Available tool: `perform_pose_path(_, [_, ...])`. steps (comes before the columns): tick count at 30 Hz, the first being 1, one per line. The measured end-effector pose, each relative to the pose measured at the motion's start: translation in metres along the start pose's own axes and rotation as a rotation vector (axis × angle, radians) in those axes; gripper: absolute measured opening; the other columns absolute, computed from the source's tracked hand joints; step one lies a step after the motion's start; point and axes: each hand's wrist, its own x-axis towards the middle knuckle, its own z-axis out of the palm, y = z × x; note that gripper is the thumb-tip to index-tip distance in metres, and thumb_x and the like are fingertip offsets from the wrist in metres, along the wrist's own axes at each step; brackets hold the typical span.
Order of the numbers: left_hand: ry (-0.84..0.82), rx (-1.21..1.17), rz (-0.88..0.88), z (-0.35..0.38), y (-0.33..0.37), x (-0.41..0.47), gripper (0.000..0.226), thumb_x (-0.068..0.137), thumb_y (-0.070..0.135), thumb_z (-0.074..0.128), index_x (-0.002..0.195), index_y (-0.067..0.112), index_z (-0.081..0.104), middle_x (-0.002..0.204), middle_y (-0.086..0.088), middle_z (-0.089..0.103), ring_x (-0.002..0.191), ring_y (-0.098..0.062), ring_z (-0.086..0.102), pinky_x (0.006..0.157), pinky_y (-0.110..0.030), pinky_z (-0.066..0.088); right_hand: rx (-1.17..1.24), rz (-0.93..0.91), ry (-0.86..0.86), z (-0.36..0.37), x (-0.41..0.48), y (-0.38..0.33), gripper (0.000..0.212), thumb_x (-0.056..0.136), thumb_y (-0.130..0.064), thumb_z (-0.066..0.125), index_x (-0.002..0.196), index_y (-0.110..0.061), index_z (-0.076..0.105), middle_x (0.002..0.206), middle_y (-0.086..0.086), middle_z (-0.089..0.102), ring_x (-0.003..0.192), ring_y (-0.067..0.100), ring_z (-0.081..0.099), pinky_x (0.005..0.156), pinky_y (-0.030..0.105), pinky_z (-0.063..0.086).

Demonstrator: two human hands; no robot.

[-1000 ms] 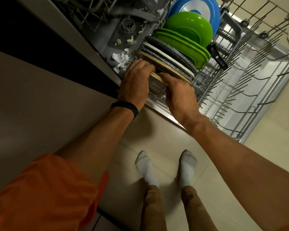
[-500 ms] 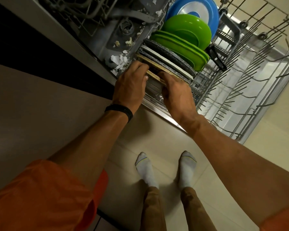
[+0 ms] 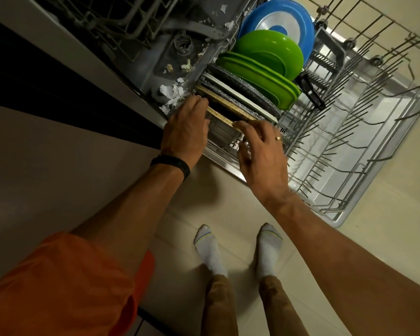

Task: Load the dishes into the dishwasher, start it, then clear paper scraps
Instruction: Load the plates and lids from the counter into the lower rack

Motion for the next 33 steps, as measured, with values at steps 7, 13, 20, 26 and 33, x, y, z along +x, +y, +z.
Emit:
perform_pose_path(7, [-0.010,0.011,0.086,0.002,0.004,-0.007,0.035,0.097,0.009,0.062,0.132,0.008,0.060,0.130,-0.010,0.057,0.118,-0.027,0.059,0.091,-0.026,0.042,-0.029,-0.038,-0.016,0.001,0.004,-0.001,0.065,0.091,-0.005,0.064,0.150,-0.026,0.049,0.133,0.012,0.048,0.118,0.029,0.048,0.071,0.029,0.048])
perform_pose_path(13, [0.012,0.037,0.196,0.007,0.002,-0.018,0.042,0.090,-0.001,0.067,0.131,0.003,0.061,0.131,-0.016,0.060,0.122,-0.032,0.060,0.095,-0.038,0.054,-0.081,-0.043,-0.059,-0.002,0.005,0.002,0.068,0.092,-0.008,0.066,0.152,-0.030,0.044,0.133,0.010,0.046,0.120,0.028,0.045,0.072,0.033,0.054])
perform_pose_path(20, [0.002,-0.005,0.163,0.011,0.006,-0.017,0.042,0.092,0.000,0.066,0.134,0.002,0.062,0.139,-0.018,0.058,0.129,-0.034,0.058,0.101,-0.039,0.051,-0.069,-0.059,-0.098,-0.005,0.010,0.008,0.068,0.091,-0.008,0.067,0.152,-0.029,0.045,0.130,0.011,0.048,0.116,0.029,0.047,0.067,0.039,0.058])
perform_pose_path(26, [-0.012,0.035,0.154,0.004,0.009,-0.017,0.038,0.091,0.004,0.069,0.128,0.003,0.063,0.131,-0.016,0.060,0.119,-0.033,0.062,0.094,-0.036,0.053,-0.068,-0.089,-0.143,-0.008,0.008,0.010,0.070,0.092,-0.010,0.066,0.155,-0.029,0.041,0.134,0.013,0.044,0.119,0.031,0.046,0.073,0.041,0.060])
perform_pose_path(33, [-0.109,0.034,0.040,-0.010,0.042,-0.024,0.052,0.097,0.013,0.063,0.147,0.012,0.050,0.154,-0.010,0.044,0.140,-0.029,0.045,0.111,-0.042,0.044,-0.143,-0.085,-0.251,-0.046,0.000,0.018,0.077,0.094,-0.018,0.066,0.159,-0.030,0.027,0.146,0.008,0.039,0.127,0.031,0.046,0.079,0.039,0.057])
